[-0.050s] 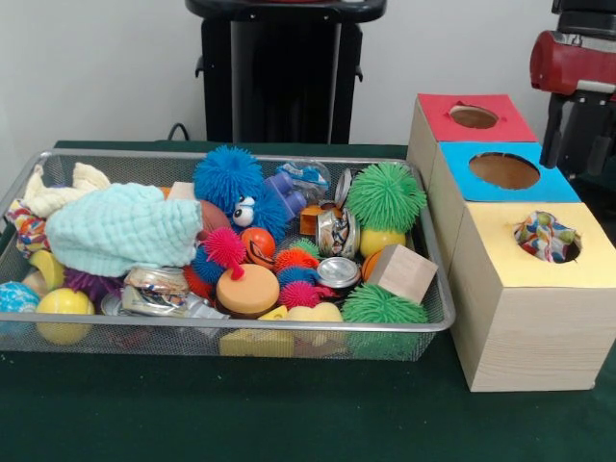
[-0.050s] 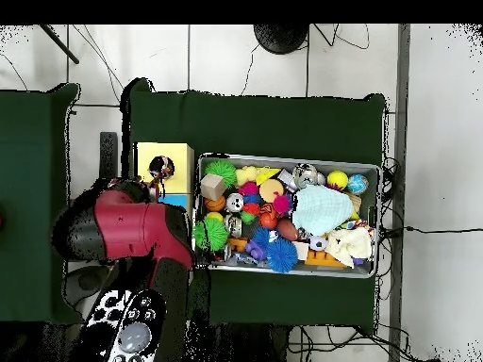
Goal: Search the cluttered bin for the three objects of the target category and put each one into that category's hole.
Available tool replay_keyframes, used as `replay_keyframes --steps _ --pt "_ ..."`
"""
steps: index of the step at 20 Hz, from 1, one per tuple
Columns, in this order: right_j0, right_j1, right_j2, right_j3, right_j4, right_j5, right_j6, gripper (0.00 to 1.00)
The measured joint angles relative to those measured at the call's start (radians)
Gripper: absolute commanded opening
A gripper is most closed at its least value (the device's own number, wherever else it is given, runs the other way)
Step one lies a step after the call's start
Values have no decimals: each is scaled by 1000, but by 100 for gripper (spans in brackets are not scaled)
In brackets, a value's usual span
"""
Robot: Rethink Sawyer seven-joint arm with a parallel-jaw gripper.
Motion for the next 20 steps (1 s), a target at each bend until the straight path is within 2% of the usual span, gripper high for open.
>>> replay_keyframes --steps 20 --pt "0 24 -9 0 27 -2 0 0"
